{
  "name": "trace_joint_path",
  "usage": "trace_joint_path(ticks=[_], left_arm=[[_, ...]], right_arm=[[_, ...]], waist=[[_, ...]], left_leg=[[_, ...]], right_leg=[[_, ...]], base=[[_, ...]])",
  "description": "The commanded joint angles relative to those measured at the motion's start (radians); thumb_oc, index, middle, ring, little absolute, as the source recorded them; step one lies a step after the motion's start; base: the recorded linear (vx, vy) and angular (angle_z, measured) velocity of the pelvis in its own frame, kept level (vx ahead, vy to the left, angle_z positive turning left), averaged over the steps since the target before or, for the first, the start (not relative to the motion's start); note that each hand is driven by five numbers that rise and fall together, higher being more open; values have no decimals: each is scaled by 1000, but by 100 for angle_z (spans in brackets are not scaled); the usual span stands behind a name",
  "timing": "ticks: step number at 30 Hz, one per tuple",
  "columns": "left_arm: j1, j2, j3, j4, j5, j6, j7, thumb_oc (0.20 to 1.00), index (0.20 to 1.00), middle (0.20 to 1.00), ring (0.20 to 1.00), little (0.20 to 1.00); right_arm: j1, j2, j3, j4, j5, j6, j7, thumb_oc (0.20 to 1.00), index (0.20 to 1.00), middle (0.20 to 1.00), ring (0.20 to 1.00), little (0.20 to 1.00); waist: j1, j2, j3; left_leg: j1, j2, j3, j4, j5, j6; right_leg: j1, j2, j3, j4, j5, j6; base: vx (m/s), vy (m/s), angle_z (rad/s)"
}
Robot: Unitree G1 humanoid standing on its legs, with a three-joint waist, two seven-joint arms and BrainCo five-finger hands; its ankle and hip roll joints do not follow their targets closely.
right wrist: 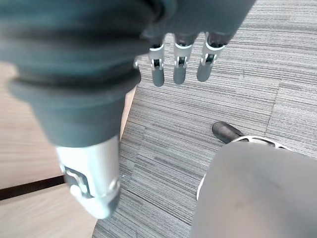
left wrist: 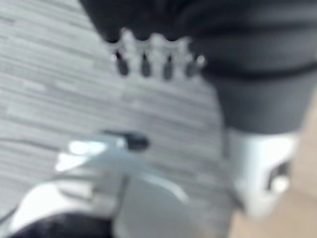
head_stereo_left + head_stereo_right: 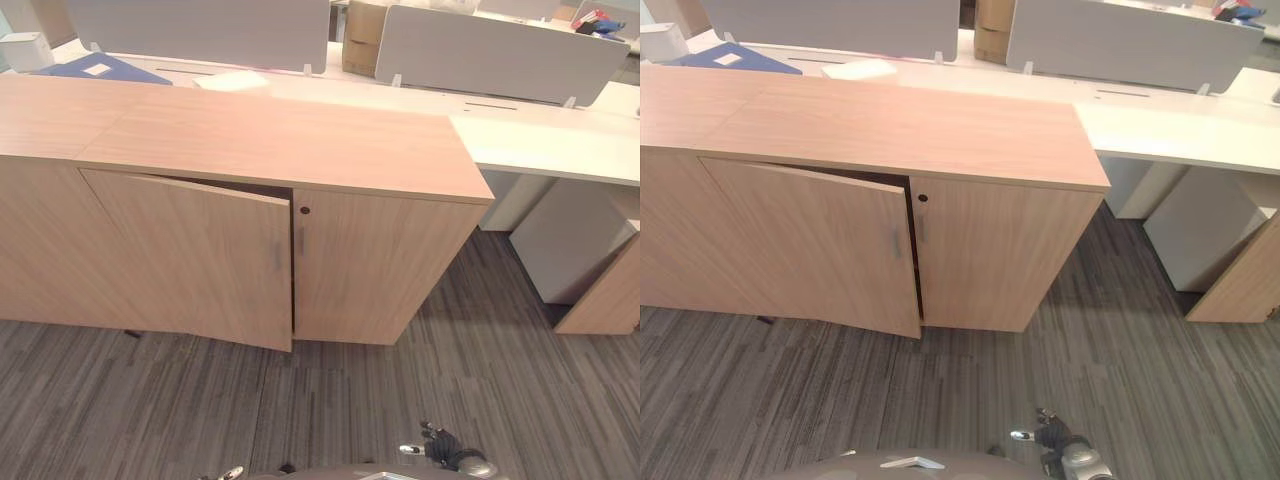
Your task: Put the empty folder in the office cabinet
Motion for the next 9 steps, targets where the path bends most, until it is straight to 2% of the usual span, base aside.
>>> trace_joint_path(ticks=[1, 9], left_arm=[[-102, -39, -15, 62, -34, -13, 16, 1000, 1000, 1000, 1000, 1000], [-107, -48, -19, 65, -60, 28, 7, 1000, 1000, 1000, 1000, 1000]], right_arm=[[-64, -58, -4, -11, 54, 52, -32, 1000, 1000, 1000, 1000, 1000], [-60, -43, -18, 30, 35, 48, -29, 1000, 1000, 1000, 1000, 1000]], waist=[[-4, 55, 46], [-9, 57, 37]], left_leg=[[5, -23, 18, 10, -93, 10], [31, -21, 29, 6, -101, 11]], right_leg=[[41, 57, 34, 36, -103, 19], [66, 59, 34, 26, -104, 18]], base=[[78, 19, 0], [70, -19, -2]])
